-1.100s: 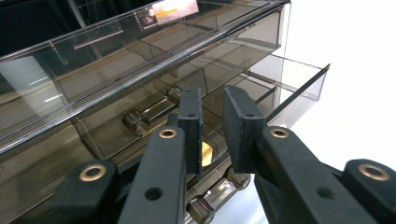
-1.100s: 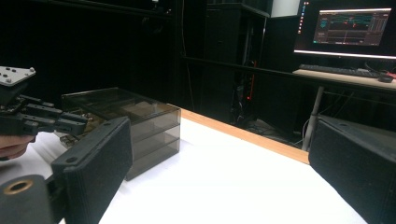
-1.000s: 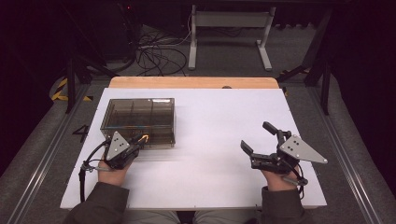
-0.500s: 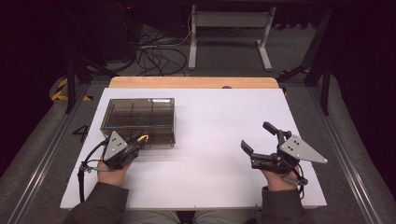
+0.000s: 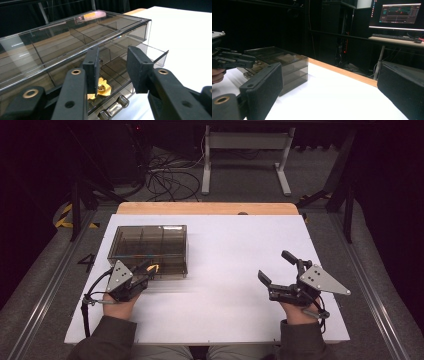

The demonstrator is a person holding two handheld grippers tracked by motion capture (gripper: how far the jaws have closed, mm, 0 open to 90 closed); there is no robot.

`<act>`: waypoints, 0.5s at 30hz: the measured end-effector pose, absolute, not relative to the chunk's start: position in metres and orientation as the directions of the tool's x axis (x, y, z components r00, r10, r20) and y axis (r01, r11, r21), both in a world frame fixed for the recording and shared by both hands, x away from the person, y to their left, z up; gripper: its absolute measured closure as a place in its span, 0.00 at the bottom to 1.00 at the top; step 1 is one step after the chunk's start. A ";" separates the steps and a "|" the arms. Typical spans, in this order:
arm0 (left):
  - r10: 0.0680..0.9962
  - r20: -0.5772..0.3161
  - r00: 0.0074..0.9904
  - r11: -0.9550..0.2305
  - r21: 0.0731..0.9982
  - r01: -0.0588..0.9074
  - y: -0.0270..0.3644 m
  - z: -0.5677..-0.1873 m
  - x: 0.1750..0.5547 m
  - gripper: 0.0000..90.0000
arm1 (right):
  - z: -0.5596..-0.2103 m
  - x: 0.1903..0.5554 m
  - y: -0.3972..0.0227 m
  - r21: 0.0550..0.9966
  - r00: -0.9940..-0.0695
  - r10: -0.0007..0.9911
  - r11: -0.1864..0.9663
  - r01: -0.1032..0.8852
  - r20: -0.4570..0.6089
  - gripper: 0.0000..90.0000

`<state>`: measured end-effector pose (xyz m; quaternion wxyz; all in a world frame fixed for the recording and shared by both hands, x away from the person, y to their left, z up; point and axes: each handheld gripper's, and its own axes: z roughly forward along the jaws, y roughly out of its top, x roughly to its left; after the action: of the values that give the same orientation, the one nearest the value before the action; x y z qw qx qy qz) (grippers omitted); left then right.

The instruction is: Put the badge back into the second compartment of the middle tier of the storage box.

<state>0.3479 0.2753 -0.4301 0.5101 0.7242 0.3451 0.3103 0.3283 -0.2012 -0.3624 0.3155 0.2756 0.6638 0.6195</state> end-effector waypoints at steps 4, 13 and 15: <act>0.818 0.083 0.569 -0.222 0.958 0.180 0.276 -0.428 0.346 0.65 | -0.362 0.328 -0.201 0.996 -0.648 0.757 0.081 -0.025 -0.078 0.08; 0.819 0.055 0.571 -0.181 0.969 0.167 0.278 -0.419 0.340 0.53 | -0.363 0.329 -0.201 0.997 -0.646 0.759 0.079 -0.022 -0.074 0.08; 0.820 0.057 0.570 -0.178 0.971 0.158 0.278 -0.417 0.338 0.52 | -0.363 0.329 -0.201 0.997 -0.647 0.759 0.078 -0.021 -0.073 0.08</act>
<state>0.3382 0.2783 -0.4172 0.5389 0.7033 0.3475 0.3069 0.3290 -0.2011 -0.3634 0.3149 0.2782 0.6631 0.6195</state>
